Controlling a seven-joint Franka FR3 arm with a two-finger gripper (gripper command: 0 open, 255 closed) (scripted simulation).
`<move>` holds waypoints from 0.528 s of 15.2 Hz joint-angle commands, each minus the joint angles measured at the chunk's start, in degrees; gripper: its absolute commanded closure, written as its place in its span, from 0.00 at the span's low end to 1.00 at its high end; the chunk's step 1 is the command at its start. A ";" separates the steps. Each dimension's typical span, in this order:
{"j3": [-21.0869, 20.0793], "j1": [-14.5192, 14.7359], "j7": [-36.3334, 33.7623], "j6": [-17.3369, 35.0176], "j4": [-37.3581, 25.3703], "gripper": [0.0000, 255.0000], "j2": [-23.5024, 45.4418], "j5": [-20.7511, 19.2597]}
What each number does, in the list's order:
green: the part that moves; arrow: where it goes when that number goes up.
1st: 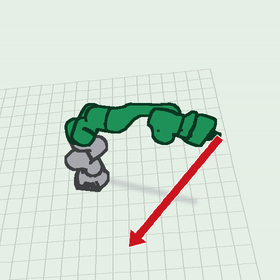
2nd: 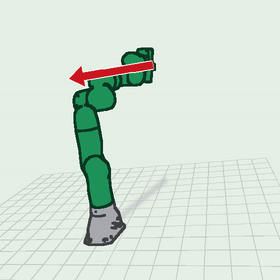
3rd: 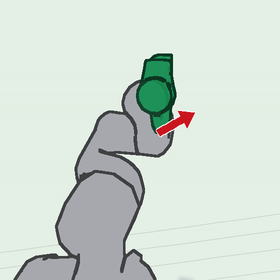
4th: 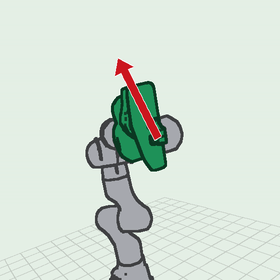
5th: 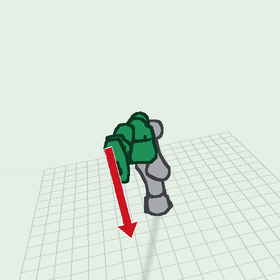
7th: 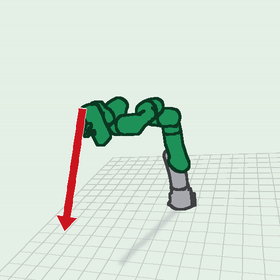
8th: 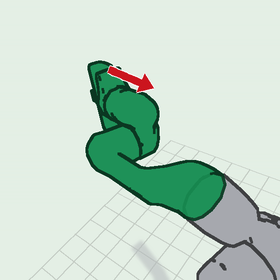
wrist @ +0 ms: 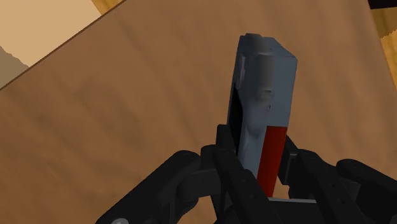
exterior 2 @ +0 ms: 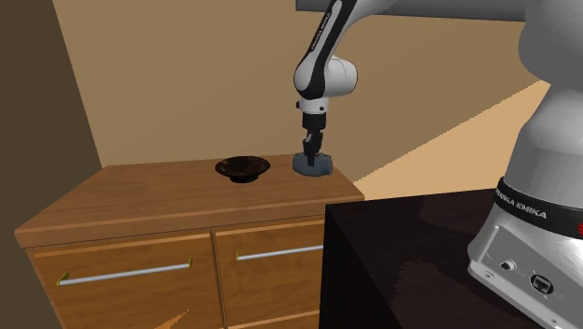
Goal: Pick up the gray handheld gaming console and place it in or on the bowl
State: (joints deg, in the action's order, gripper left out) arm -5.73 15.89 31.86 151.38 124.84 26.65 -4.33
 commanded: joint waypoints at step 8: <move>-0.83 -0.55 0.68 -5.65 0.51 1.00 -6.19 1.14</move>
State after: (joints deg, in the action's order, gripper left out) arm -6.46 15.40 32.47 146.38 125.25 21.20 -3.34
